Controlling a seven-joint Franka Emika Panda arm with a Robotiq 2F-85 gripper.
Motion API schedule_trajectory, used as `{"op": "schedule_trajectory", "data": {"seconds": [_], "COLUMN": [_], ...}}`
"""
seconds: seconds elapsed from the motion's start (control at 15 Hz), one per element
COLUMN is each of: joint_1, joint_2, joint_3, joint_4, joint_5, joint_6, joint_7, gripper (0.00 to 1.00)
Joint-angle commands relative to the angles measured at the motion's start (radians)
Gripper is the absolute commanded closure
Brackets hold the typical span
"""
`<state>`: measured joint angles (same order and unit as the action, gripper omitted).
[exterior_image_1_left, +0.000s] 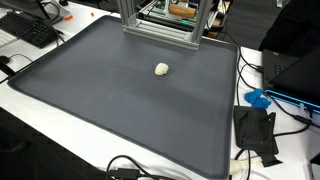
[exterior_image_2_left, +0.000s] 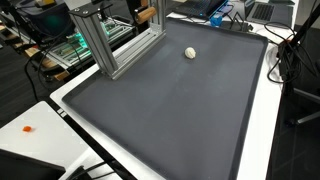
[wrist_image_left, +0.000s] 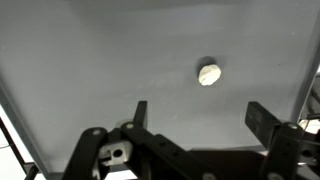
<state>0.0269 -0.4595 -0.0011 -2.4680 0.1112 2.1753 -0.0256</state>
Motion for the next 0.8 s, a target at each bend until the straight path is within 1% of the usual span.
{"op": "schedule_trajectory", "data": {"seconds": [0.0, 0.33, 0.53, 0.73], "joint_1": [0.046, 0.103, 0.129, 0.141], "joint_2": [-0.140, -0.263, -0.311, -0.337], "joint_3": [0.041, 0.079, 0.105, 0.142], "joint_4": [-0.088, -0.148, -0.158, -0.162], "joint_5": [0.025, 0.079, 0.115, 0.117], "joint_6": [-0.051, -0.138, -0.189, -0.214], "joint_7": [0.026, 0.068, 0.104, 0.137], "gripper": [0.00, 0.00, 0.00, 0.00]}}
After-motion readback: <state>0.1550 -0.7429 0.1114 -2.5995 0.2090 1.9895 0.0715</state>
